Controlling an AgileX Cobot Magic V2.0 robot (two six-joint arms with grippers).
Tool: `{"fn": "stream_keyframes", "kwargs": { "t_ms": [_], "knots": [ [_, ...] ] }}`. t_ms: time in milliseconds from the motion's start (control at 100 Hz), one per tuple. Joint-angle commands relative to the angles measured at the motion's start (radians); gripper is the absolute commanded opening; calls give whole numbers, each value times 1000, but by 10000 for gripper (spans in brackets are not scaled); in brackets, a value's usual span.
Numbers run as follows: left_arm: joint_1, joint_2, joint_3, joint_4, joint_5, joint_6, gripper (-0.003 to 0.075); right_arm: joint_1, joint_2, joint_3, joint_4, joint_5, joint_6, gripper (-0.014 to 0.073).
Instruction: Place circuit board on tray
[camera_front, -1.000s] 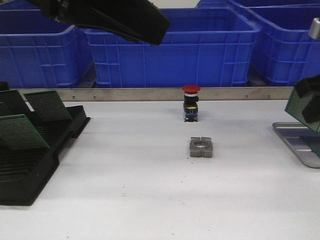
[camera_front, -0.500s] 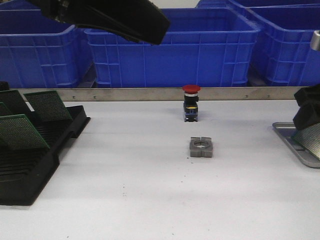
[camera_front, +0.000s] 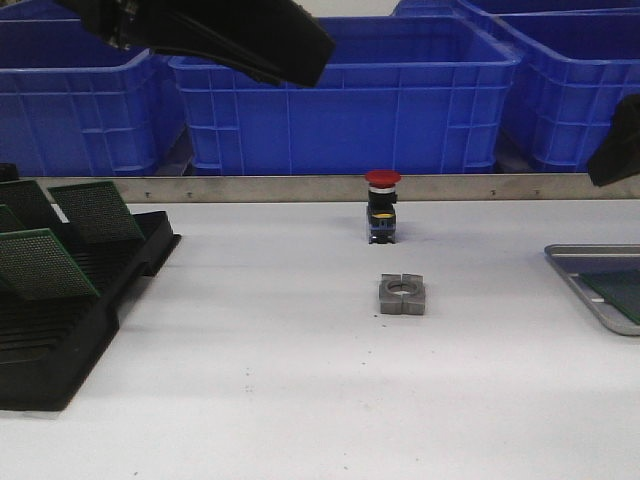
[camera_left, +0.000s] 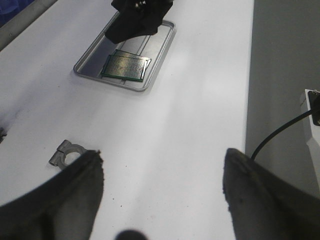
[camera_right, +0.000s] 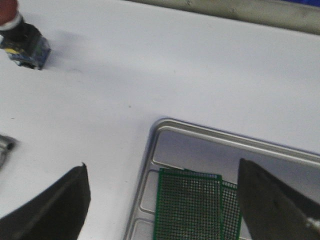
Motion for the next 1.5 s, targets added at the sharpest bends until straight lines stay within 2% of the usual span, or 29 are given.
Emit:
{"fn": "stream_keyframes", "kwargs": {
  "t_ms": [0, 50, 150, 240, 300, 480, 620, 770, 950, 1090, 1250, 1490],
  "knots": [
    [25, -43, -30, -63, 9, -2, 295, -5, -77, -21, 8, 54, -21, 526],
    [44, -51, -30, -57, 9, -2, 197, -5, -99, -21, 8, 84, -21, 433],
    [94, -68, -30, -41, 9, -2, -20, -5, -141, -21, 8, 133, -21, 192],
    [145, -91, -30, -27, 9, -2, -17, -5, -173, -21, 8, 166, -21, 8],
    [182, -109, -30, -14, 9, -2, -17, -5, -191, -21, 8, 194, -21, -76],
    [289, -165, -30, 34, -1, -42, -17, 1, -245, -21, 15, 246, -21, -63],
    [373, -223, -15, 54, -59, -96, -17, 0, -286, 1, 125, 212, -21, -63],
    [440, -322, 54, 54, -236, -145, -17, 0, -350, 32, 138, 151, -28, -63],
    [441, -473, 183, 50, -531, -211, -18, 0, -468, 106, 191, 0, -34, -63],
    [441, -585, 273, 3, -641, -211, -18, 0, -586, 172, 191, -104, -55, -63],
    [441, -693, 350, -58, -650, -211, -17, 0, -729, 248, 191, -145, -59, -67],
    [441, -869, 464, -85, -650, -211, -17, 0, -971, 356, 191, -101, -98, -67]
  ]
}}
